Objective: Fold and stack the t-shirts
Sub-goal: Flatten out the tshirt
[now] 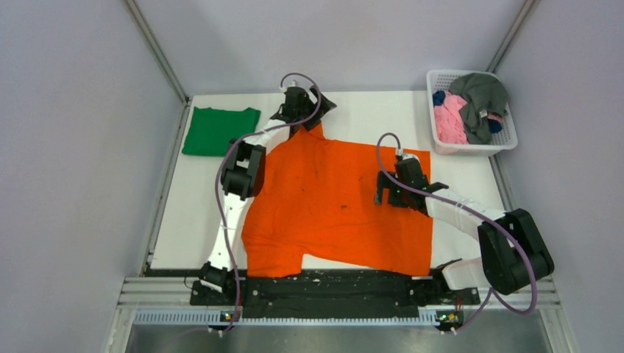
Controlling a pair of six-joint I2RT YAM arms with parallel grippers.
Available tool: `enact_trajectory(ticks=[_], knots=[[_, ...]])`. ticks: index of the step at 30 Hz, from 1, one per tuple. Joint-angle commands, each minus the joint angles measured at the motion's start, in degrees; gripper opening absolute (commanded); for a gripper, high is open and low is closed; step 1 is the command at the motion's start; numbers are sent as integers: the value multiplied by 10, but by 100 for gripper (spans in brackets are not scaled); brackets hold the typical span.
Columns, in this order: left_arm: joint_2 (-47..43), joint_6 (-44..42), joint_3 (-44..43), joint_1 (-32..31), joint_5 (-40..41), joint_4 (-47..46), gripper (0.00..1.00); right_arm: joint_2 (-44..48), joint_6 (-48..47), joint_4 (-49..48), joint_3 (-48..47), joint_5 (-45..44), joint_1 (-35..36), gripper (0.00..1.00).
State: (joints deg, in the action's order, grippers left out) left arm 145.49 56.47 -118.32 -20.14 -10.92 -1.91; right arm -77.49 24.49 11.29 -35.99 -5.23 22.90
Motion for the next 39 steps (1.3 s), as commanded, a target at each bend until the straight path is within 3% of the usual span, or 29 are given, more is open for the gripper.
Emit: enact_trajectory(ticks=[1, 6, 9, 15, 19, 39], knots=[[14, 7, -80, -7, 3, 12, 99, -1, -5, -14, -9, -15, 5, 99], [-34, -77, -81, -8, 51, 128, 99, -1, -5, -12, -9, -16, 5, 99], [-87, -118, -35, -7, 87, 176, 99, -1, -5, -9, -9, -16, 5, 99], [-213, -129, 177, -7, 142, 116, 99, 0, -4, -9, -8, -9, 5, 99], [-231, -125, 222, -6, 146, 108, 99, 1, -5, -8, -7, -7, 5, 99], [-57, -74, 25, -6, 29, 97, 99, -7, -4, -5, -8, -15, 5, 99]])
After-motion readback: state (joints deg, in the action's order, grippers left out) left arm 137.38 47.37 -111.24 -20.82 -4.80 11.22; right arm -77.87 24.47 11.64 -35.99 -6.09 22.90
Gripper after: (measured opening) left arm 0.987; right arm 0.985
